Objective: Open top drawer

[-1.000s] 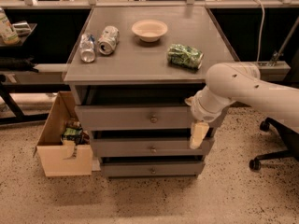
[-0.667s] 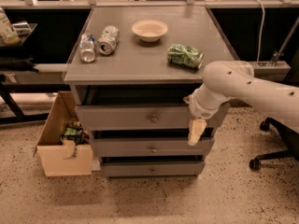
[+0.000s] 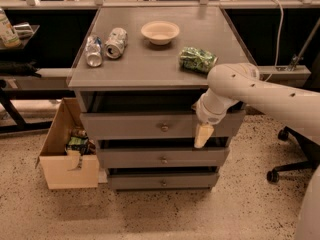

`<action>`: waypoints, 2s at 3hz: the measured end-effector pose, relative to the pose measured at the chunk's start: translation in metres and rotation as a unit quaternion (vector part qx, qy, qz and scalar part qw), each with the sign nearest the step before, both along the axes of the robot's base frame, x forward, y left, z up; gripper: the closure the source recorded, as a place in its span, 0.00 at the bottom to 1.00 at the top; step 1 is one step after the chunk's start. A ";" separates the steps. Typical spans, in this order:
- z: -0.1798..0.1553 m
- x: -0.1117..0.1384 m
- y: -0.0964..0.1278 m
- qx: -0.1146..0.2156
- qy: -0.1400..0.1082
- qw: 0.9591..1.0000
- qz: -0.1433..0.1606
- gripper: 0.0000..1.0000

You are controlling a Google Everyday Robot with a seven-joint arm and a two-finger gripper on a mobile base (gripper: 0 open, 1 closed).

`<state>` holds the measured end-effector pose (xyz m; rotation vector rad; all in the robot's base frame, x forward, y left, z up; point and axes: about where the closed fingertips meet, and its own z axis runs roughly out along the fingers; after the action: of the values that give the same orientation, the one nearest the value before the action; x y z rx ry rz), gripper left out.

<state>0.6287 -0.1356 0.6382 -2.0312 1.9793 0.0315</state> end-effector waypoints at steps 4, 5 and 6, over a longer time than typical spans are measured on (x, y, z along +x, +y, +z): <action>0.003 -0.004 0.003 -0.003 0.014 1.000 0.009 1.00; 0.006 -0.004 0.003 -0.003 0.014 1.000 0.009 1.00; 0.008 -0.012 0.009 0.003 0.021 1.000 0.022 1.00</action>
Offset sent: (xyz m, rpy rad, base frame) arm -0.0237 0.0154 -0.0094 -0.0140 0.0336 0.0695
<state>0.6170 -0.1270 0.6459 -2.0856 1.9569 0.0910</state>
